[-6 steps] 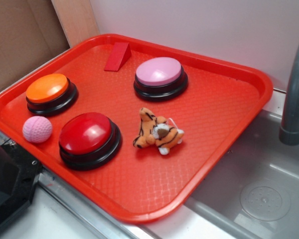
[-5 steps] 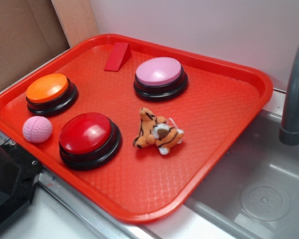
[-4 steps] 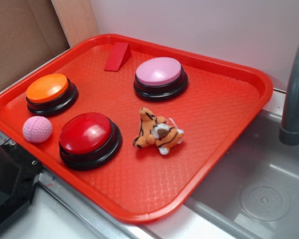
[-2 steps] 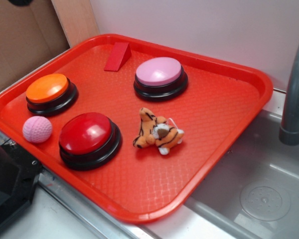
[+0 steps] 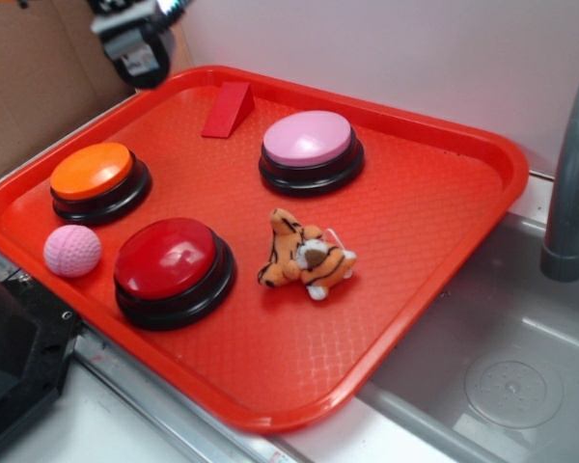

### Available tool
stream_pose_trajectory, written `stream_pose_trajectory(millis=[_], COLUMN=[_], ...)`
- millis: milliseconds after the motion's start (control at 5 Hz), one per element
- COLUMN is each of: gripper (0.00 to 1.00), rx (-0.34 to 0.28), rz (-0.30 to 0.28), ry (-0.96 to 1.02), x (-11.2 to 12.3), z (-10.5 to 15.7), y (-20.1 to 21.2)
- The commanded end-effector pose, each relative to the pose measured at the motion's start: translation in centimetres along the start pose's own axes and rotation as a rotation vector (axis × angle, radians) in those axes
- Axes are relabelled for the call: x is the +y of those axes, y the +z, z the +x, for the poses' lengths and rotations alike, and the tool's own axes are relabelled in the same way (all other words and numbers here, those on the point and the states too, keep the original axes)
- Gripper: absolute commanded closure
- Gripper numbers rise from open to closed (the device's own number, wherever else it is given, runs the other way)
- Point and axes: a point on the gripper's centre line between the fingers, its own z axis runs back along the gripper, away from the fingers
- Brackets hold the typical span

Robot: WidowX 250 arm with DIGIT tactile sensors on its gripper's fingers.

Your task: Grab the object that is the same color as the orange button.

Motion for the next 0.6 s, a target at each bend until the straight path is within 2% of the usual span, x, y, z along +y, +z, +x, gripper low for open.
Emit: stream_pose_trajectory(millis=[0,200,400], gripper=[0.00,0.00,0.00], rx=[-0.042,0.020,0.040], rz=[-0.106,-0.097,-0.060], ry=[-0.336,-0.341,-0.292], x=[-3.0,-2.8,-2.3], z=[2.1,2.2,1.8], y=[-4.9,-7.8,-10.6])
